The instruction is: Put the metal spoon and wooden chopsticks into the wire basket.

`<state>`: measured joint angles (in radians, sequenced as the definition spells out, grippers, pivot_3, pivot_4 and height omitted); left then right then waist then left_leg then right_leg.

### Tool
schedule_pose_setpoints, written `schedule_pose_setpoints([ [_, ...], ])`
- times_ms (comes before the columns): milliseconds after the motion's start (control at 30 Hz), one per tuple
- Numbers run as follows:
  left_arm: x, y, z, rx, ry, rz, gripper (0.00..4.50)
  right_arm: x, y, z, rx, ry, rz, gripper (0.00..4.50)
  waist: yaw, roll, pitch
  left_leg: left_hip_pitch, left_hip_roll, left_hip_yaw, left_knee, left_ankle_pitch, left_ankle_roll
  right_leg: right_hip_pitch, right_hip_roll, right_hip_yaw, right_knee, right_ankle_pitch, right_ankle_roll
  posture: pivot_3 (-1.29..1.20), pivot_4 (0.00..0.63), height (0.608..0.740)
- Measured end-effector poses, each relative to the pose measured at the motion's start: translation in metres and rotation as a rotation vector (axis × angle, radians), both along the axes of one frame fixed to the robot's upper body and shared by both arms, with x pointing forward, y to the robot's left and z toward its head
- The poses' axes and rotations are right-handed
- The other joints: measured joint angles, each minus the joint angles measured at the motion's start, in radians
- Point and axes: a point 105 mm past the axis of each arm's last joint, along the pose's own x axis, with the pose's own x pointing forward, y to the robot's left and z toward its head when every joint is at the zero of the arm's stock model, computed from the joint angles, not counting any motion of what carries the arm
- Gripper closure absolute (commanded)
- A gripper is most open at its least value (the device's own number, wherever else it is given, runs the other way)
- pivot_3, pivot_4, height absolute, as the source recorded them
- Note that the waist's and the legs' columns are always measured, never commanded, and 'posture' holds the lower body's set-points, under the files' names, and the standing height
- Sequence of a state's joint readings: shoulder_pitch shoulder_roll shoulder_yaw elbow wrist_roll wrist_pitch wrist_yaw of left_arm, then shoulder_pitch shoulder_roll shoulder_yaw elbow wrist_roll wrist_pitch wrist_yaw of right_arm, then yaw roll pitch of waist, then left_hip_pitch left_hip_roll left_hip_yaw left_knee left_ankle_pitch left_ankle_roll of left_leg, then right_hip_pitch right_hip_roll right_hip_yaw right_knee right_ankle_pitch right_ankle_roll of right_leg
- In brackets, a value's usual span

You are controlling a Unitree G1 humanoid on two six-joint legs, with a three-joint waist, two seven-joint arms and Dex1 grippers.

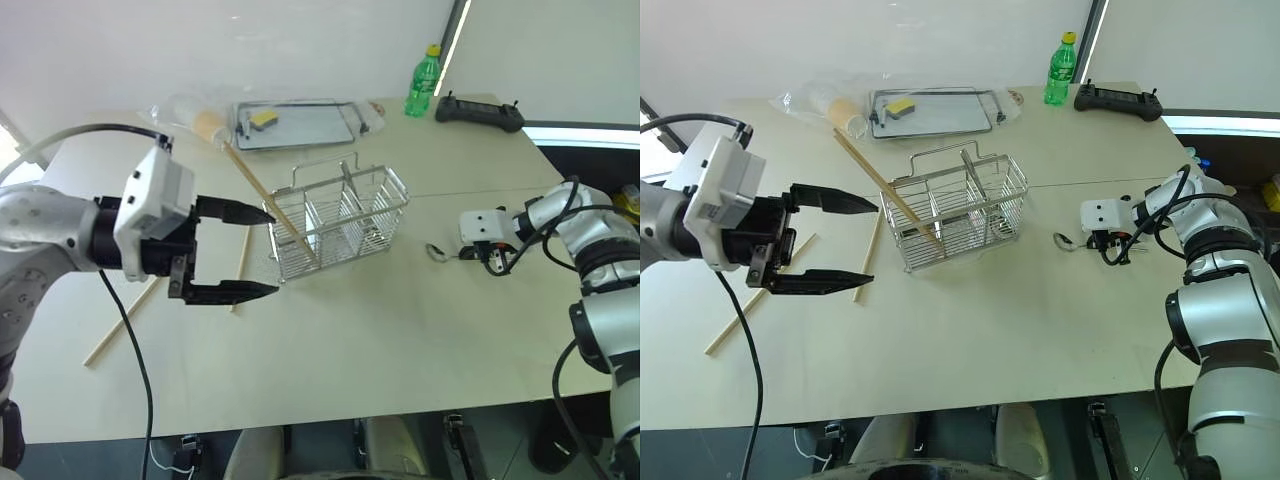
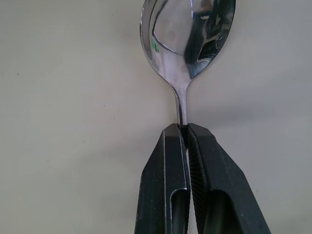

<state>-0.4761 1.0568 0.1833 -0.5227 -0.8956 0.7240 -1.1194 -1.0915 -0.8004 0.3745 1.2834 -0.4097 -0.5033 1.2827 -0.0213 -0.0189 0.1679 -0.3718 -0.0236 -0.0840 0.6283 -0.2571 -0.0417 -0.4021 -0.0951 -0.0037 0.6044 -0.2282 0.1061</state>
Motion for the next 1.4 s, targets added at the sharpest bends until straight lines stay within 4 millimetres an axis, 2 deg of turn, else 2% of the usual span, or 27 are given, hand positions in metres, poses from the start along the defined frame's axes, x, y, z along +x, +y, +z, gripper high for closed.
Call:
schedule_pose_setpoints([
  [167, 0.006, 0.003, 0.001, -0.013, -0.015, 0.018, 0.0, 0.0, 0.005, 0.006, 0.056, -0.026, 0.029, 4.44, -0.001, 0.001, 0.0, 0.0, 0.0, 0.0, 0.0, 0.0, 0.0, 0.0, 0.0, 0.0, 0.0, 0.0, 0.0, 0.0, 0.15, 0.709],
  [300, 0.012, 0.005, 0.002, -0.024, -0.03, 0.031, 0.0, -0.006, 0.023, 0.032, 0.212, -0.079, 0.132, 4.44, 0.0, 0.001, 0.0, 0.0, 0.0, 0.0, 0.0, 0.0, 0.0, 0.0, 0.0, 0.0, 0.001, 0.0, 0.001, 0.0, 0.15, 0.709],
  [367, 0.015, 0.006, 0.005, -0.035, -0.038, 0.036, 0.0, -0.023, 0.025, 0.038, 0.271, -0.069, 0.182, 4.44, 0.011, 0.0, 0.0, -0.001, 0.0, 0.0, 0.001, 0.0, 0.0, 0.0, 0.0, -0.001, 0.004, 0.0, 0.001, 0.0, 0.15, 0.709],
  [500, 0.018, 0.006, 0.007, -0.042, -0.051, 0.036, 0.0, -0.081, 0.026, 0.042, 0.368, 0.036, 0.194, 4.44, 0.026, 0.002, 0.001, -0.001, 0.0, 0.001, 0.002, -0.001, 0.001, -0.001, -0.002, -0.001, 0.007, 0.0, 0.002, 0.0, 0.15, 0.709],
  [567, 0.021, 0.007, 0.007, -0.043, -0.052, 0.04, 0.0, -0.098, 0.035, 0.062, 0.45, 0.043, 0.181, 4.44, 0.02, 0.003, 0.001, 0.001, 0.0, 0.003, 0.003, -0.001, 0.002, -0.001, -0.002, 0.0, 0.007, -0.002, -0.001, 0.0, 0.15, 0.709],
  [633, 0.023, 0.006, 0.009, -0.043, -0.066, 0.034, 0.0, -0.1, 0.044, 0.093, 0.543, -0.028, 0.16, 4.44, 0.004, 0.003, 0.001, 0.002, 0.001, 0.004, 0.003, -0.001, 0.002, 0.0, -0.001, 0.0, 0.007, -0.003, -0.003, 0.0, 0.15, 0.709],
  [667, 0.024, 0.006, 0.009, -0.045, -0.067, 0.031, 0.0, -0.096, 0.051, 0.113, 0.621, -0.089, 0.139, 4.44, -0.001, 0.002, 0.001, 0.003, 0.003, 0.004, 0.002, -0.001, 0.002, 0.002, -0.001, 0.0, 0.007, -0.002, -0.003, 0.0, 0.15, 0.709],
  [767, 0.029, 0.004, 0.014, -0.059, -0.09, 0.028, 0.0, -0.077, 0.076, 0.193, 0.921, -0.353, 0.104, 4.44, -0.011, 0.002, 0.001, 0.01, 0.004, 0.004, 0.001, -0.001, 0.002, 0.004, 0.0, 0.0, 0.008, -0.002, -0.005, 0.0, 0.15, 0.709],
  [833, 0.03, 0.003, 0.015, -0.061, -0.1, 0.019, 0.0, -0.071, 0.085, 0.222, 1.042, -0.44, 0.077, 4.44, -0.009, -0.001, 0.0, 0.01, 0.004, 0.003, -0.001, -0.001, 0.002, 0.005, 0.001, 0.0, 0.008, -0.003, -0.005, 0.0, 0.15, 0.709],
  [867, 0.032, 0.002, 0.014, -0.062, -0.094, 0.018, 0.0, -0.066, 0.091, 0.23, 1.102, -0.461, 0.052, 4.44, -0.006, -0.001, 0.0, 0.009, 0.004, 0.003, -0.001, -0.002, 0.003, 0.005, 0.001, 0.0, 0.007, -0.003, -0.004, 0.0, 0.15, 0.709],
  [933, 0.034, 0.001, 0.013, -0.068, -0.087, 0.017, 0.0, -0.056, 0.1, 0.228, 1.17, -0.45, -0.001, 4.44, 0.004, -0.002, 0.0, 0.005, 0.004, 0.003, 0.001, -0.002, 0.003, 0.002, 0.001, 0.0, 0.007, -0.002, -0.003, 0.0, 0.15, 0.709],
  [1000, 0.037, 0.002, 0.014, -0.073, -0.091, 0.023, 0.0, -0.044, 0.111, 0.217, 1.203, -0.425, -0.049, 4.44, 0.009, -0.002, 0.0, -0.003, 0.002, 0.003, 0.002, -0.002, 0.003, -0.005, 0.0, 0.0, 0.008, -0.001, 0.0, 0.0, 0.15, 0.709],
  [1067, 0.038, 0.001, 0.014, -0.078, -0.098, 0.022, 0.0, -0.033, 0.124, 0.206, 1.228, -0.402, -0.09, 4.44, 0.01, -0.002, 0.0, -0.004, 0.001, 0.004, 0.002, -0.002, 0.003, -0.006, -0.001, 0.0, 0.008, 0.0, 0.0, 0.0, 0.15, 0.709],
  [1233, 0.039, 0.0, 0.015, -0.08, -0.106, 0.02, 0.0, -0.019, 0.147, 0.193, 1.294, -0.381, -0.146, 4.44, 0.008, -0.002, 0.0, -0.002, 0.002, 0.004, 0.002, -0.002, 0.003, -0.005, -0.001, 0.0, 0.008, 0.0, 0.0, 0.0, 0.15, 0.709],
  [1333, 0.04, 0.001, 0.015, -0.079, -0.105, 0.028, 0.0, -0.016, 0.152, 0.187, 1.308, -0.382, -0.168, 4.44, 0.008, -0.002, 0.0, -0.001, 0.002, 0.003, 0.002, -0.002, 0.003, -0.005, 0.0, 0.0, 0.009, 0.0, 0.0, 0.0, 0.15, 0.709],
  [1400, 0.041, 0.002, 0.014, -0.077, -0.105, 0.033, 0.0, -0.013, 0.155, 0.175, 1.305, -0.359, -0.191, 4.44, 0.007, -0.002, 0.0, -0.001, 0.002, 0.003, 0.002, -0.002, 0.003, -0.005, 0.001, 0.0, 0.009, -0.001, 0.0, 0.0, 0.15, 0.709],
])
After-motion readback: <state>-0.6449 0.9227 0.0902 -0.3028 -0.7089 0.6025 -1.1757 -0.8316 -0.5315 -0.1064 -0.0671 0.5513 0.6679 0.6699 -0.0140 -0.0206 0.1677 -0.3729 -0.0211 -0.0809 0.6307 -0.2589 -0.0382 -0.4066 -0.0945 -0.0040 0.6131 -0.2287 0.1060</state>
